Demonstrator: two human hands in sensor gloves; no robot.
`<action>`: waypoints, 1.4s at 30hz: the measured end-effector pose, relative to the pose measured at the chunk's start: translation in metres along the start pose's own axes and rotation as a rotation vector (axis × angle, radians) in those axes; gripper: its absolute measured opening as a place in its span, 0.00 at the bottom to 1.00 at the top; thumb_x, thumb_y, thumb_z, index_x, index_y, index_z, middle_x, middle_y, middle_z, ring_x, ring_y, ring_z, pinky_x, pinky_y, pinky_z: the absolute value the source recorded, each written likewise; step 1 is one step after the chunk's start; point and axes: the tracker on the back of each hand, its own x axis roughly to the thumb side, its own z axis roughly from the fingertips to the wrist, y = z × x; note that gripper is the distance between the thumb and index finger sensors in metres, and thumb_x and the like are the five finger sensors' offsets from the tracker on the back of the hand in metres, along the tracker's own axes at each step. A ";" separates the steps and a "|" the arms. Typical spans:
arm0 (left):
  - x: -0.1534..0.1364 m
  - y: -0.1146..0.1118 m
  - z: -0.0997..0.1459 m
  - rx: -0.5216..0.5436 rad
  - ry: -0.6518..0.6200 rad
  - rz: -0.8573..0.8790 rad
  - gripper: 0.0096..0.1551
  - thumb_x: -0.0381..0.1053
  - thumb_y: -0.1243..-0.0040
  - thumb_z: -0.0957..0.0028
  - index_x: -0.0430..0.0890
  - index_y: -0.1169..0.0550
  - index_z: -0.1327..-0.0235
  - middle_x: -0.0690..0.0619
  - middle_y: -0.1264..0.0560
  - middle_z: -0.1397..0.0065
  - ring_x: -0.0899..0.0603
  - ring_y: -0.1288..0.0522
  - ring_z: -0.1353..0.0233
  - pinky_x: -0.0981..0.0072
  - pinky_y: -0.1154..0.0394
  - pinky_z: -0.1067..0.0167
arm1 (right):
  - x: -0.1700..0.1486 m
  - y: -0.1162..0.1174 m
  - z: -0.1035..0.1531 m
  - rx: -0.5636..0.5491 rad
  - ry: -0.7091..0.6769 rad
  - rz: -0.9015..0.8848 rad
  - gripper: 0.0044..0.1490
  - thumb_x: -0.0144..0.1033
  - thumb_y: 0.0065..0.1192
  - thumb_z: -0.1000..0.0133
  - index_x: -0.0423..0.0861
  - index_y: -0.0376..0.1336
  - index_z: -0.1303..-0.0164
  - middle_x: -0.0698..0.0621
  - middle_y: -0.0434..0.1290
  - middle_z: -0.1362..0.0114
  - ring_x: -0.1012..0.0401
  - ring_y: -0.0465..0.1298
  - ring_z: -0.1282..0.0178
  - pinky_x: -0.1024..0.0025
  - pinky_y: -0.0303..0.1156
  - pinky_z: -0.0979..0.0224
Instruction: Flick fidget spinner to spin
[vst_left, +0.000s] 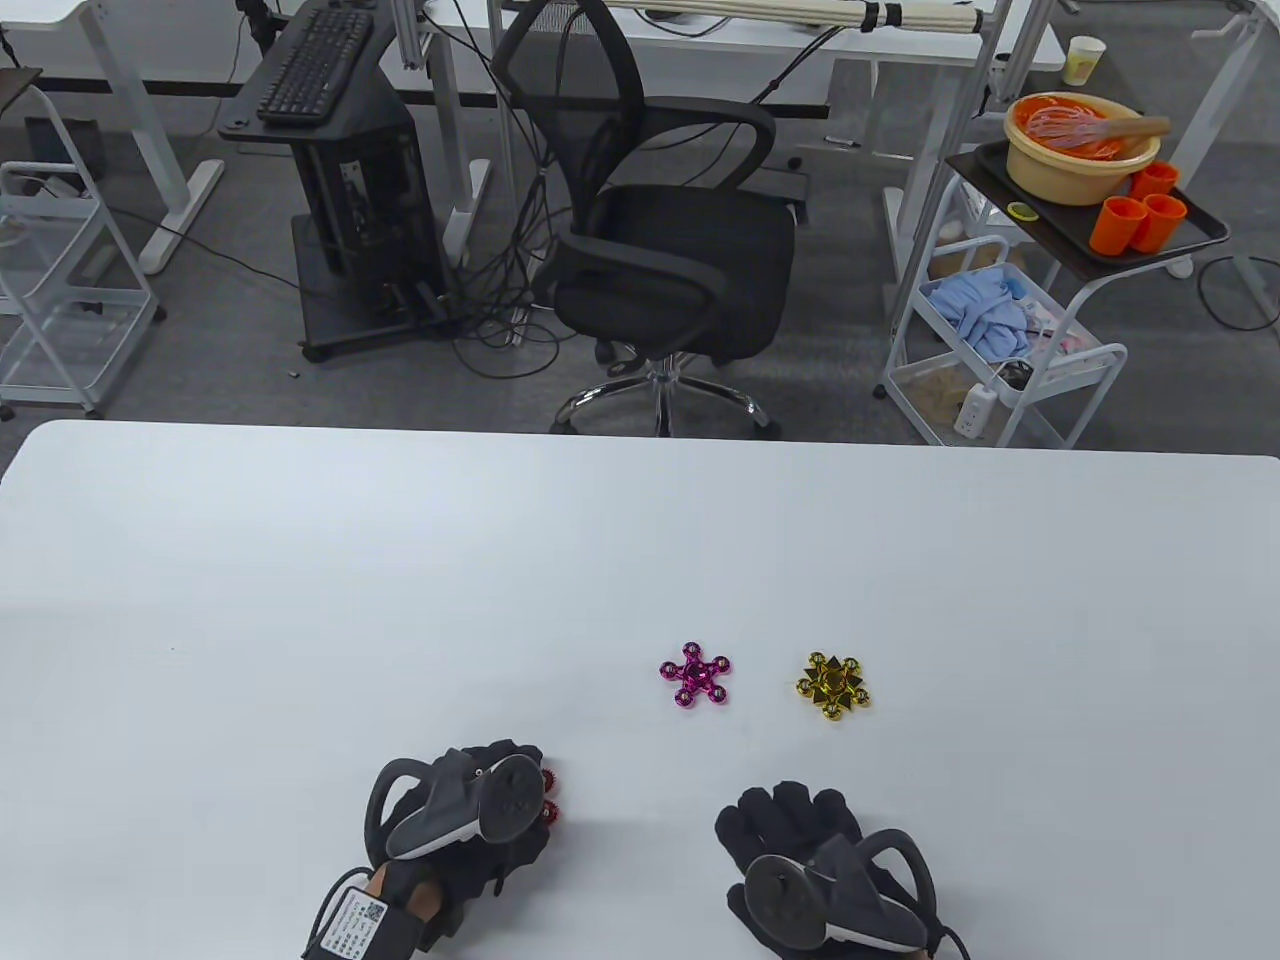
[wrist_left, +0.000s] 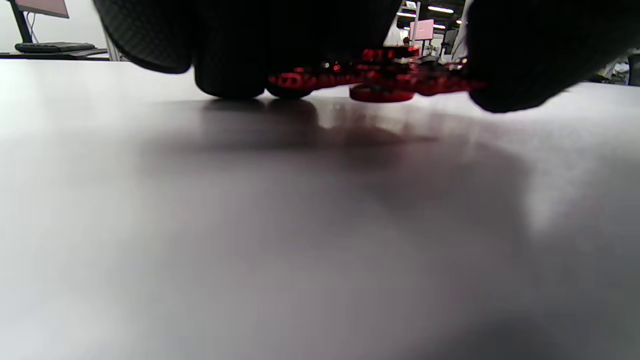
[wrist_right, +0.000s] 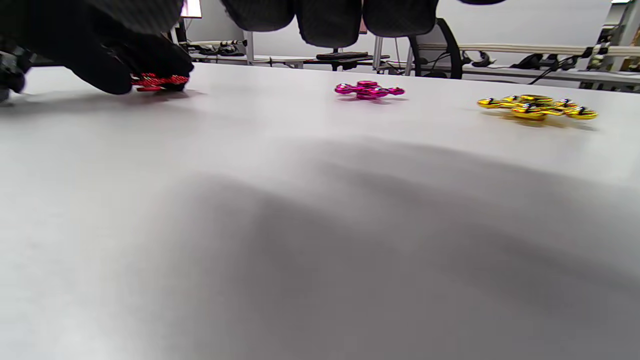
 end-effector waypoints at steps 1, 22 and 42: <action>0.001 -0.001 0.000 -0.001 0.000 -0.007 0.45 0.68 0.36 0.62 0.46 0.33 0.37 0.42 0.30 0.27 0.36 0.27 0.29 0.41 0.29 0.34 | 0.003 0.000 -0.001 0.001 -0.012 -0.011 0.41 0.55 0.48 0.45 0.50 0.47 0.25 0.41 0.49 0.17 0.35 0.49 0.20 0.32 0.45 0.22; -0.005 0.005 0.019 -0.084 0.021 0.053 0.49 0.71 0.42 0.60 0.51 0.45 0.30 0.41 0.49 0.19 0.33 0.43 0.20 0.36 0.39 0.28 | 0.079 0.008 -0.125 0.067 -0.046 -0.047 0.38 0.50 0.49 0.44 0.52 0.45 0.25 0.41 0.43 0.16 0.35 0.46 0.19 0.32 0.43 0.21; 0.000 -0.005 0.029 -0.190 0.049 0.026 0.44 0.71 0.44 0.59 0.53 0.39 0.32 0.44 0.57 0.17 0.33 0.54 0.18 0.34 0.49 0.26 | 0.051 -0.019 -0.070 0.059 -0.048 0.005 0.29 0.38 0.53 0.43 0.52 0.55 0.29 0.41 0.49 0.17 0.35 0.48 0.20 0.33 0.44 0.21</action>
